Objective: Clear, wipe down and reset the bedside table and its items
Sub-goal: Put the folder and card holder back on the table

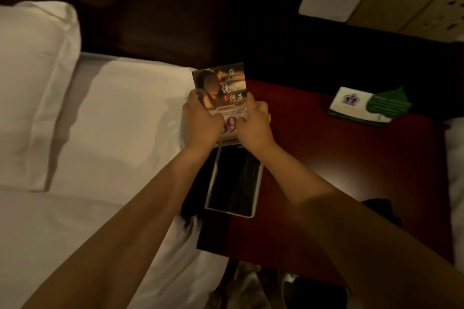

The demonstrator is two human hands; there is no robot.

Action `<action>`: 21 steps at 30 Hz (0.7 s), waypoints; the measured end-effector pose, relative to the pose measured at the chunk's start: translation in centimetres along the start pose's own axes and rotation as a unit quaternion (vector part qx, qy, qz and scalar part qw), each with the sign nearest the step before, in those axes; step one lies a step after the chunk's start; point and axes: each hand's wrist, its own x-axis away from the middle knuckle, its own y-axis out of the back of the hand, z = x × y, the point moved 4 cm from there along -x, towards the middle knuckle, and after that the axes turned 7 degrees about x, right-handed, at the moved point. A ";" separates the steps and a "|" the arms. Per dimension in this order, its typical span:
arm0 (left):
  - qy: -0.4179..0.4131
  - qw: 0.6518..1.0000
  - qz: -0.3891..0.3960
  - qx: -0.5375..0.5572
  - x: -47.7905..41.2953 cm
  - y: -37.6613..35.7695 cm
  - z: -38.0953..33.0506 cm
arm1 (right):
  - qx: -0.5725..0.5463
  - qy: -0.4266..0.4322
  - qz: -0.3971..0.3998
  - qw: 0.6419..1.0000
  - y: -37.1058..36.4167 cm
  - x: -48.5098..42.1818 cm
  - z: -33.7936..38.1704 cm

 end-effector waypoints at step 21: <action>-0.113 0.988 0.105 -0.005 -4.8 -16.0 -2.8 | -0.125 0.016 -0.105 0.986 7.0 -6.6 -10.4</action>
